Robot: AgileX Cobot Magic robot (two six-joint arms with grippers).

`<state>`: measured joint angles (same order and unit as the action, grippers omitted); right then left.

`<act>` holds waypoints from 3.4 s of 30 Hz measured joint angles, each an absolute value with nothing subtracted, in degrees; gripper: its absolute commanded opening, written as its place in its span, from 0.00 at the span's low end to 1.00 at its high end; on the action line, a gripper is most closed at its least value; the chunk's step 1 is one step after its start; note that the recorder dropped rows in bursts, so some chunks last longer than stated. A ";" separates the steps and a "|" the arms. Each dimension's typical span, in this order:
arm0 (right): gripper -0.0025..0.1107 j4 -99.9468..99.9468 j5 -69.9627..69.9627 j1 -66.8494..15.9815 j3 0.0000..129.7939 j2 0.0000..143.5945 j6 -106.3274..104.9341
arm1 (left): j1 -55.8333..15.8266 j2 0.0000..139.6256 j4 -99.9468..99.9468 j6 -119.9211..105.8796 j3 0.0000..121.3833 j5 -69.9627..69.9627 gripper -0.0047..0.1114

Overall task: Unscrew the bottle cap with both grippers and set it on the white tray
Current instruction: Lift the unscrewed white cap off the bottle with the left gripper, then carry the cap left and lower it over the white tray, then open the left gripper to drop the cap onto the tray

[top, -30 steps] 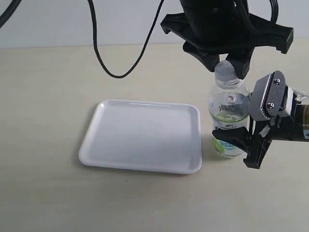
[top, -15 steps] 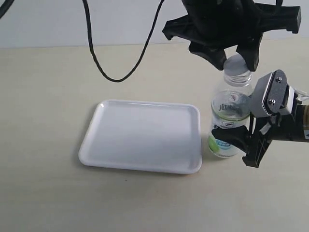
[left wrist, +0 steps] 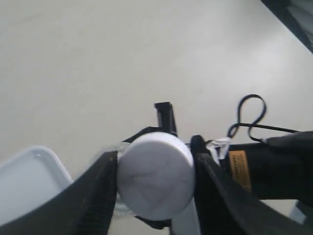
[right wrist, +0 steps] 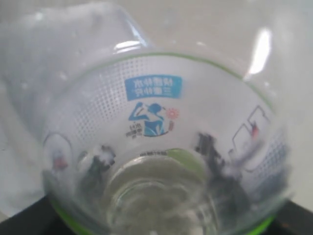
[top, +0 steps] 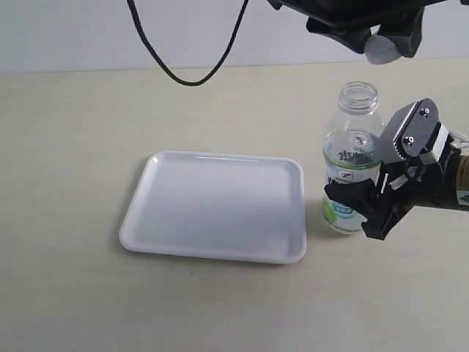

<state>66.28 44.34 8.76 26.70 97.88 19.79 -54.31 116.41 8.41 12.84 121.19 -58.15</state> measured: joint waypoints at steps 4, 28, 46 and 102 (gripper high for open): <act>0.02 61.94 42.88 8.76 26.70 97.88 20.71 | -54.31 116.09 1.39 10.62 121.19 -58.22 0.04; 0.02 57.40 41.62 8.76 26.70 98.00 28.25 | -44.22 110.65 2.40 -7.99 91.44 -45.42 0.04; 0.02 57.13 41.62 8.76 26.70 98.00 31.03 | -39.60 107.59 6.44 -10.11 56.09 -11.59 0.04; 0.02 60.81 43.89 8.76 35.28 103.19 26.36 | -39.57 93.61 6.43 -10.78 43.45 3.84 0.70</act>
<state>60.81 43.89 8.76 35.28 103.19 26.36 -39.57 93.61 6.43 -10.78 43.45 3.84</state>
